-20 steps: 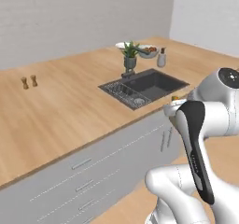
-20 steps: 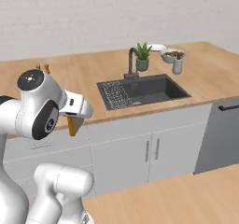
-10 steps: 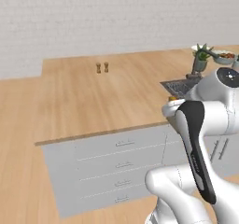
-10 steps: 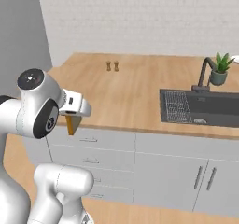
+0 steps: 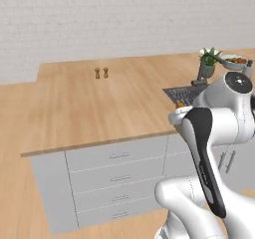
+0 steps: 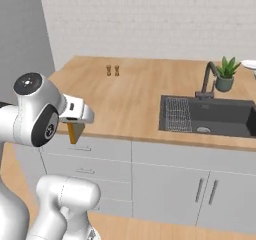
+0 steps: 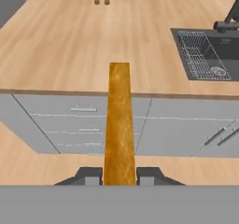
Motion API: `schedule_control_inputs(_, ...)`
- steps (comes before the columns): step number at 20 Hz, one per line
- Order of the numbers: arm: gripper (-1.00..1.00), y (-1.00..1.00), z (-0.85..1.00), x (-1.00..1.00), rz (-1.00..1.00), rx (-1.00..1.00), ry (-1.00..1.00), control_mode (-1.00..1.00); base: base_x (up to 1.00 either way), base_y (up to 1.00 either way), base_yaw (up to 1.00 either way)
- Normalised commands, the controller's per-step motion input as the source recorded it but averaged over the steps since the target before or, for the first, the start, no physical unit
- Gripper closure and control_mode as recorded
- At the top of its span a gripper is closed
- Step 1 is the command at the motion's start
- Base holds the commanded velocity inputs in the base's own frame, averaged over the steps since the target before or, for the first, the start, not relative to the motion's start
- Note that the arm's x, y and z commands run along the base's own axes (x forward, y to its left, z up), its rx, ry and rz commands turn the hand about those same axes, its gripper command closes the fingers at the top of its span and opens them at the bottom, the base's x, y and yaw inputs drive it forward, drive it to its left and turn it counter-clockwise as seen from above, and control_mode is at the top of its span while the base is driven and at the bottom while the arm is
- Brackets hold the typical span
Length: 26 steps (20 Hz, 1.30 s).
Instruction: Start the toaster. Once the lever pops up, take the bread to the plate on the dining counter.
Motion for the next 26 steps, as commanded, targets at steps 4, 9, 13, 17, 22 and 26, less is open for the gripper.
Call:
schedule_control_inputs(4,1.00,0.00,0.00,0.00,0.00,0.00,0.00,1.00,0.35,-0.47,-0.10)
schedule_control_inputs(9,1.00,0.00,0.00,0.00,0.00,0.00,0.00,1.00,0.34,-0.94,-0.09)
schedule_control_inputs(13,1.00,0.00,0.00,0.00,0.00,0.00,0.00,1.00,0.08,-1.00,-0.02)
schedule_control_inputs(17,1.00,0.00,0.00,0.00,0.00,0.00,0.00,1.00,0.10,-1.00,0.00)
schedule_control_inputs(22,1.00,0.00,0.00,0.00,0.00,0.00,0.00,1.00,0.14,-1.00,0.00)
schedule_control_inputs(26,1.00,0.00,0.00,0.00,0.00,0.00,0.00,1.00,0.22,-1.00,0.00)
